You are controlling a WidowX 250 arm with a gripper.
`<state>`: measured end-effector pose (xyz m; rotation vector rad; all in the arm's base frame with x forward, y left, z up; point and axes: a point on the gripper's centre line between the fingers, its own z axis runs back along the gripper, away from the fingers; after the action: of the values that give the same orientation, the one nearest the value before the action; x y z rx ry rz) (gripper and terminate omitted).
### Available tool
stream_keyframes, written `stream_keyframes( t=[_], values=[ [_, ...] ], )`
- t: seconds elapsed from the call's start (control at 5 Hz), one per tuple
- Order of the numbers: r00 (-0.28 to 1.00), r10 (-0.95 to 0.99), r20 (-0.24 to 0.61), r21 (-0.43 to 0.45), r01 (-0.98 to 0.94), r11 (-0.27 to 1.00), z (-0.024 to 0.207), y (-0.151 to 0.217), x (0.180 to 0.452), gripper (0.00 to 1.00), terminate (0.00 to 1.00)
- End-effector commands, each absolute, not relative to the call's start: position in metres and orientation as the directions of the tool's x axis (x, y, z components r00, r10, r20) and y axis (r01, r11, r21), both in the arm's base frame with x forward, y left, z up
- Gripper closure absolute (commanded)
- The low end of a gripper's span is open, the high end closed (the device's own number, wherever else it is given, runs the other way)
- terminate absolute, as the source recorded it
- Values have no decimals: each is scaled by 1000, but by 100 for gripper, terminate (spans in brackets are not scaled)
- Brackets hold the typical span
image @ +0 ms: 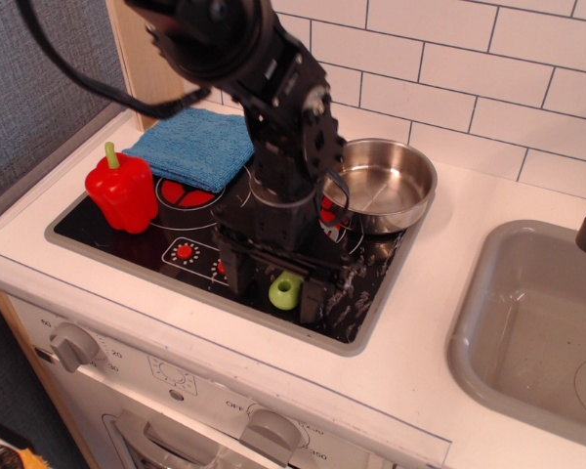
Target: Place the spatula on top of blue cloth.
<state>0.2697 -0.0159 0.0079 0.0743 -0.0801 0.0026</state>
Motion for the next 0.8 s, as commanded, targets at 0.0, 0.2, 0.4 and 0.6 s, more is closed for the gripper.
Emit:
stream_keyframes(
  t=[0.0,0.2,0.4,0.6],
  values=[
    [995,-27,100,75,20,997,3,-31,274,100,0],
    [992,-35,118,79,26,997,15,-24,279,100,0],
    [988,-33,151,62,24,998,34,-10,292,100,0],
    [980,-103,169,53,95,994,70,15,310,100,0]
  ],
)
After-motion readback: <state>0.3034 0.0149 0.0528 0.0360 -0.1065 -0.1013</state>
